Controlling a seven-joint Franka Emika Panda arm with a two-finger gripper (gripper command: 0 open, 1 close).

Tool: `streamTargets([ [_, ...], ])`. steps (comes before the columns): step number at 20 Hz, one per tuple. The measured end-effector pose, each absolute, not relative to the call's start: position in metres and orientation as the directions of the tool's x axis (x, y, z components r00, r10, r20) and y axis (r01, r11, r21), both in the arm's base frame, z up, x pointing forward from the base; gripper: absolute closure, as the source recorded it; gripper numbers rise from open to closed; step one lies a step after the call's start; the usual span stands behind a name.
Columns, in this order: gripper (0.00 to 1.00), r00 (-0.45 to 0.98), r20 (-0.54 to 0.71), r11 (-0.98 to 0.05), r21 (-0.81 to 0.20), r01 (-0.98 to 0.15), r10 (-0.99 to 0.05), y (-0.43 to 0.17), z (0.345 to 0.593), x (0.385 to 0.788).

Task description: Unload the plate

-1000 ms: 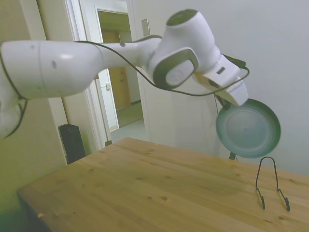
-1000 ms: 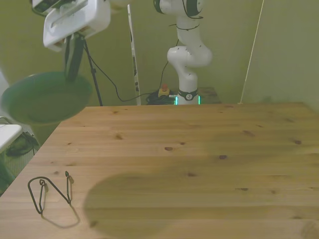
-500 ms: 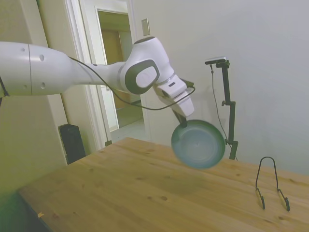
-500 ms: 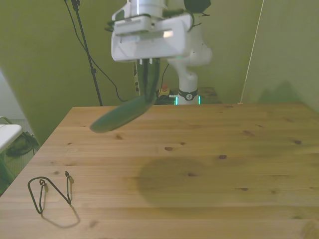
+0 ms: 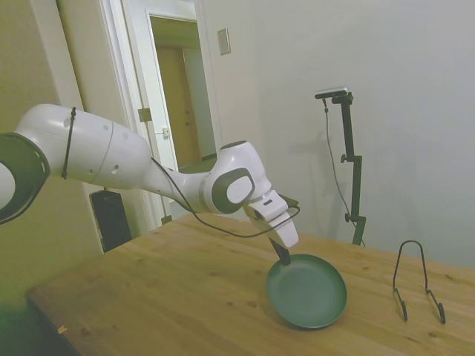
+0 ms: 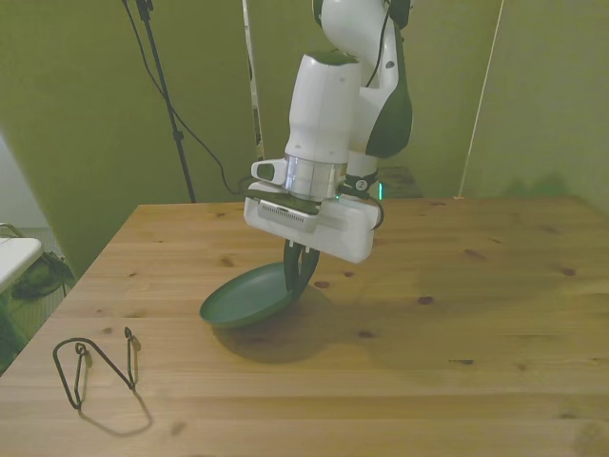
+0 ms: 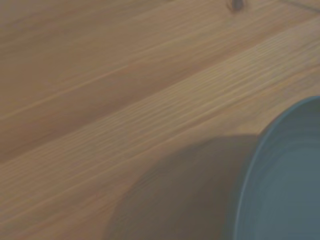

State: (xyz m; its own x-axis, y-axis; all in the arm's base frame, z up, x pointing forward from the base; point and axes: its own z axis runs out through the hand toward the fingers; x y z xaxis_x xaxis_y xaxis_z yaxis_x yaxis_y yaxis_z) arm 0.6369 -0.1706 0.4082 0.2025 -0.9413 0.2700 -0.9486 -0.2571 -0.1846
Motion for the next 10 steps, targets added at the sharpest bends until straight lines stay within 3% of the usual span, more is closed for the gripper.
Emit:
streamTargets([
  [3, 1.00, 0.192, 0.275, -0.246, -0.179, -0.953, -0.942, -0.180, 0.399, 0.637],
  [4, 0.00, 0.190, 0.278, -0.245, -0.180, -0.953, -0.942, -0.182, 0.399, 0.637],
  [10, 0.00, 0.184, 0.285, -0.244, -0.188, -0.951, -0.941, -0.187, 0.399, 0.637],
])
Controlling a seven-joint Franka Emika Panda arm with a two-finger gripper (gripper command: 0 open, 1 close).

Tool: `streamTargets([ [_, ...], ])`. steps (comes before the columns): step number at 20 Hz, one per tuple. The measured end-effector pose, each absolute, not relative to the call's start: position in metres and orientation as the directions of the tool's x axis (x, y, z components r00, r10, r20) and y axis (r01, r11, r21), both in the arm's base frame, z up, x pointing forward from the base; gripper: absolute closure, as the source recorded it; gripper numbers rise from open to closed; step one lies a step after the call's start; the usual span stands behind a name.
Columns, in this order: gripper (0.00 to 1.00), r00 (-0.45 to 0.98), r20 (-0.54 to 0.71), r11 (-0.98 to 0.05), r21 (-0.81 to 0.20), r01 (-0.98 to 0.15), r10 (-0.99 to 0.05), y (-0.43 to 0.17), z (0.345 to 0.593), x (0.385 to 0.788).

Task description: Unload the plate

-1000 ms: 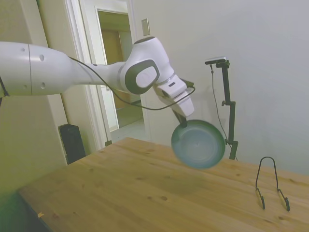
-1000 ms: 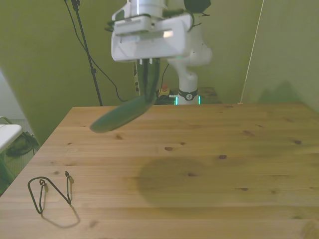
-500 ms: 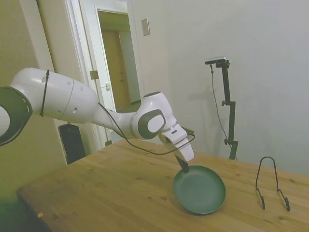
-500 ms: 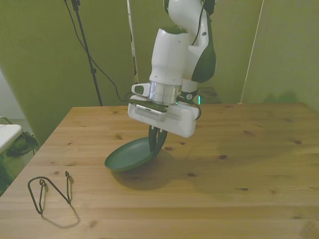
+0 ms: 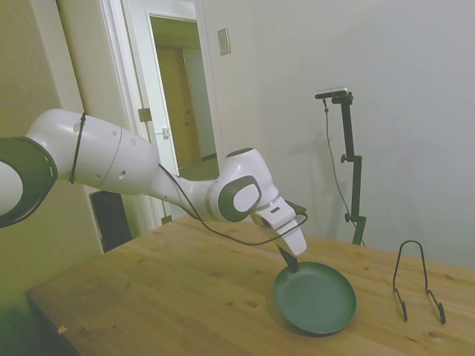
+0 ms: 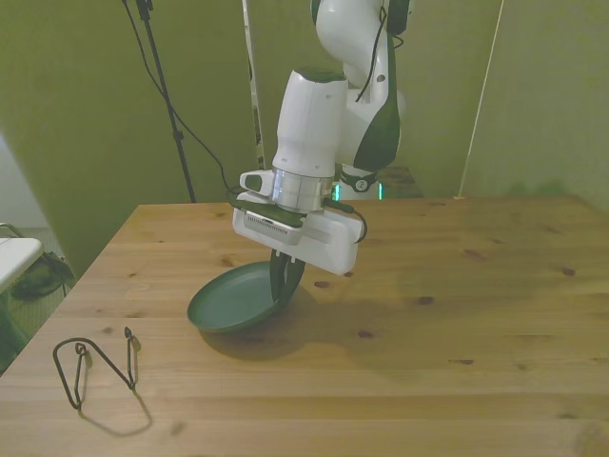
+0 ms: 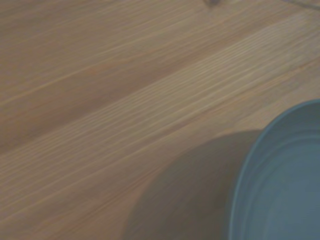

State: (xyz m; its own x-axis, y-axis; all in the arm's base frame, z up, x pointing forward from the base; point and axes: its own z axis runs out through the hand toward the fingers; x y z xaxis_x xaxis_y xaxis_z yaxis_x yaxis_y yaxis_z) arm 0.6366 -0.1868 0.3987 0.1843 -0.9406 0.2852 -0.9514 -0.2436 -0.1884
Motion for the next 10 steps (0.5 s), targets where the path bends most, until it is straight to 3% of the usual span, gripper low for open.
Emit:
streamTargets([
  [5, 0.00, 0.178, 0.286, -0.239, -0.196, -0.951, -0.942, -0.189, 0.402, 0.637],
  [10, 0.00, 0.159, 0.285, -0.229, -0.232, -0.945, -0.945, -0.191, 0.422, 0.639],
])
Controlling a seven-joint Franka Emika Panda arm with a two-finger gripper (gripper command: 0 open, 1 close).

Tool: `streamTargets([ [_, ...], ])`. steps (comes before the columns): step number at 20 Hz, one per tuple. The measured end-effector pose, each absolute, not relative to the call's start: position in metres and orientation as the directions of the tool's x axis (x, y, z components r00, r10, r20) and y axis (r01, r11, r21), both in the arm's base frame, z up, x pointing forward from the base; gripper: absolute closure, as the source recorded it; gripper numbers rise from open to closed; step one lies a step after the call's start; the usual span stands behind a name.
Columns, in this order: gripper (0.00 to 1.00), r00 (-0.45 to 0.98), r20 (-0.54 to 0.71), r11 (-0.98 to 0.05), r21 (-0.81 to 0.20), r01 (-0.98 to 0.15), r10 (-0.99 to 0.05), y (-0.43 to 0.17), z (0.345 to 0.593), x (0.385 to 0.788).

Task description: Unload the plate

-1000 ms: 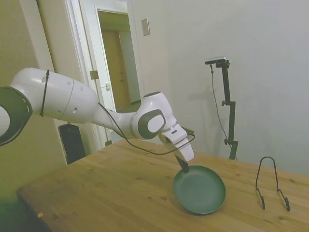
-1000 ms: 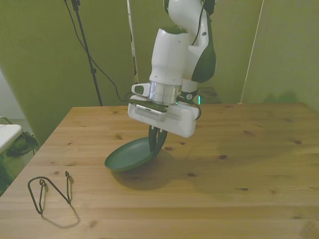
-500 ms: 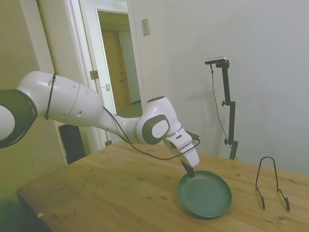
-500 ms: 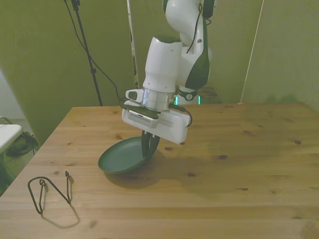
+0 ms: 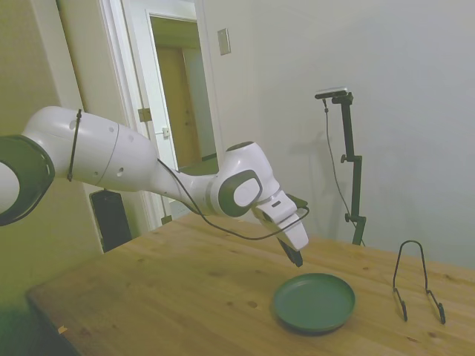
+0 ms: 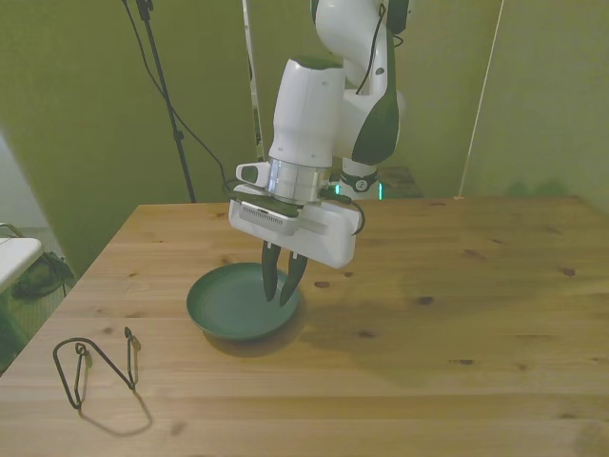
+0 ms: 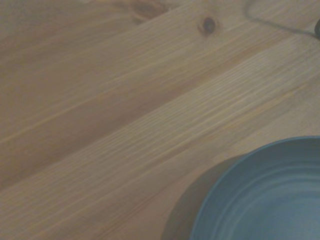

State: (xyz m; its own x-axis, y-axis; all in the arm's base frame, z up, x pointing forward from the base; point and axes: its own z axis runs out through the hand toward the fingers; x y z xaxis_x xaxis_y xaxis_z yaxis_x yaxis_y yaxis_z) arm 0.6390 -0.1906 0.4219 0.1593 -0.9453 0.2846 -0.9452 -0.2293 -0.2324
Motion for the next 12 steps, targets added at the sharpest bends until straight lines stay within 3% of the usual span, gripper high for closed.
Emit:
streamTargets([
  [3, 0.00, 0.157, 0.253, -0.228, -0.278, -0.933, -0.955, -0.190, 0.460, 0.633],
  [8, 0.00, 0.194, 0.201, -0.254, -0.336, -0.907, -0.960, -0.178, 0.560, 0.591],
  [12, 0.00, 0.232, 0.177, -0.280, -0.338, -0.898, -0.957, -0.174, 0.604, 0.552],
])
